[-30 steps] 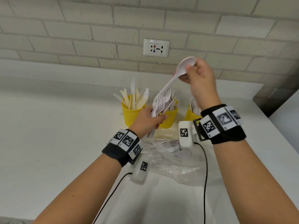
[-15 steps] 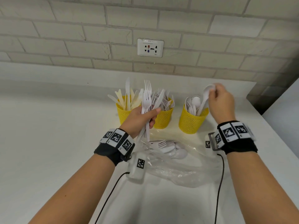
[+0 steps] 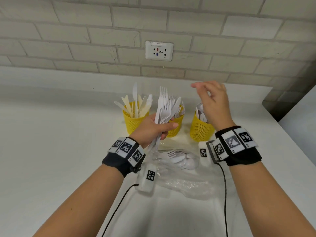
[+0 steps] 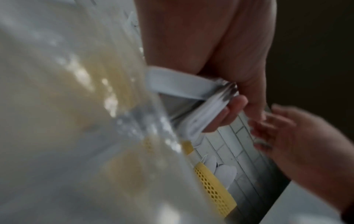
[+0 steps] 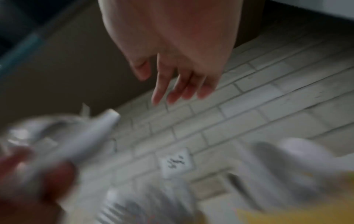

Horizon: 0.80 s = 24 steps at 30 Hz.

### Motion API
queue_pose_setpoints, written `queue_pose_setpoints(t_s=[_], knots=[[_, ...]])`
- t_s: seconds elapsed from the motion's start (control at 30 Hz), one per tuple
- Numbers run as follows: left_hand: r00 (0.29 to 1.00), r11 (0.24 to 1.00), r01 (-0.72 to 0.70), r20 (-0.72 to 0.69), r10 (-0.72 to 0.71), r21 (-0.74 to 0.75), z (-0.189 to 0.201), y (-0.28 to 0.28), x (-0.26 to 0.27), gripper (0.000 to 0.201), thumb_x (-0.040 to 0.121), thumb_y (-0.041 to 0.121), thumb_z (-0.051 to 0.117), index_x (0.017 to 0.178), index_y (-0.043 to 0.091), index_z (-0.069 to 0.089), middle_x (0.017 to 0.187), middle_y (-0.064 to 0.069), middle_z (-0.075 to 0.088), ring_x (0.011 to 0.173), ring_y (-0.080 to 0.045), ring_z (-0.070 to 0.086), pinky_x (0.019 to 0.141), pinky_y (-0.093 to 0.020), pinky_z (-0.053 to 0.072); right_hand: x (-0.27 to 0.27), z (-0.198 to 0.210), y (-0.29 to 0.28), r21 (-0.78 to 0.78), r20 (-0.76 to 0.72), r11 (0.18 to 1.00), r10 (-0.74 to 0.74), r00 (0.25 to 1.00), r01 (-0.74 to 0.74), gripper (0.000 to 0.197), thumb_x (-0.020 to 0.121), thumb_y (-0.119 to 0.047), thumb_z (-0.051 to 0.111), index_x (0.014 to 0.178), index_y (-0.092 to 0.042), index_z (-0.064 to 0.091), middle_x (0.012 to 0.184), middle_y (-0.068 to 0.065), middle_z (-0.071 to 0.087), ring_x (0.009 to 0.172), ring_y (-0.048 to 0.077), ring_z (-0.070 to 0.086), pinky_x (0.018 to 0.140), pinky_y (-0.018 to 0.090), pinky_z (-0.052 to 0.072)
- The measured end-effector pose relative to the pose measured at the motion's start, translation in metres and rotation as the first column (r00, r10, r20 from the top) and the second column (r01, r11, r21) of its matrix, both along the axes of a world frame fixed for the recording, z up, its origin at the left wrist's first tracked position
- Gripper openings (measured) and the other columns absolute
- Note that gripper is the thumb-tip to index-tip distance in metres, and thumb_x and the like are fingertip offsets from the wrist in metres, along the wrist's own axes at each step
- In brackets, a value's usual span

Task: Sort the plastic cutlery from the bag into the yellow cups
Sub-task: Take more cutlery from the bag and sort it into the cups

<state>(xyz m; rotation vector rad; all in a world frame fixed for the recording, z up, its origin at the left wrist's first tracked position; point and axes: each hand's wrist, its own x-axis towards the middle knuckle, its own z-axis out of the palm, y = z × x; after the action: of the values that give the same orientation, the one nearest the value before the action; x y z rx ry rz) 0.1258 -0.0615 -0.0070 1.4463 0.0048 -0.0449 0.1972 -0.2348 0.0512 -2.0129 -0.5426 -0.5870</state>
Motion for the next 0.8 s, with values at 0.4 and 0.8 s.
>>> queue_pose_setpoints(t_s=[0.4, 0.8], knots=[[0.999, 0.989, -0.016, 0.030, 0.012, 0.150, 0.007, -0.006, 0.000, 0.023, 0.079, 0.008, 0.075, 0.080, 0.013, 0.053, 0.057, -0.005, 0.044, 0.045, -0.016, 0.040, 0.047, -0.026, 0.034, -0.016, 0.018, 0.043, 0.274, -0.377, 0.887, 0.455, 0.807, -0.372, 0.018, 0.094, -0.007, 0.052, 0.104, -0.003, 0.066, 0.090, 0.014, 0.070, 0.081, 0.019, 0.065, 0.079, 0.026, 0.053], [0.970, 0.959, -0.242, 0.073, 0.233, 0.145, -0.005, -0.004, 0.003, 0.026, 0.077, 0.007, 0.077, 0.075, 0.019, 0.053, 0.053, 0.001, 0.045, 0.043, -0.011, 0.039, 0.043, -0.022, 0.033, -0.017, 0.039, 0.024, 0.277, -0.169, 0.951, 0.191, 0.967, -0.139, 0.021, 0.088, -0.030, 0.061, 0.105, -0.018, 0.059, 0.095, -0.017, 0.061, 0.064, 0.003, 0.048, 0.062, 0.016, 0.043]])
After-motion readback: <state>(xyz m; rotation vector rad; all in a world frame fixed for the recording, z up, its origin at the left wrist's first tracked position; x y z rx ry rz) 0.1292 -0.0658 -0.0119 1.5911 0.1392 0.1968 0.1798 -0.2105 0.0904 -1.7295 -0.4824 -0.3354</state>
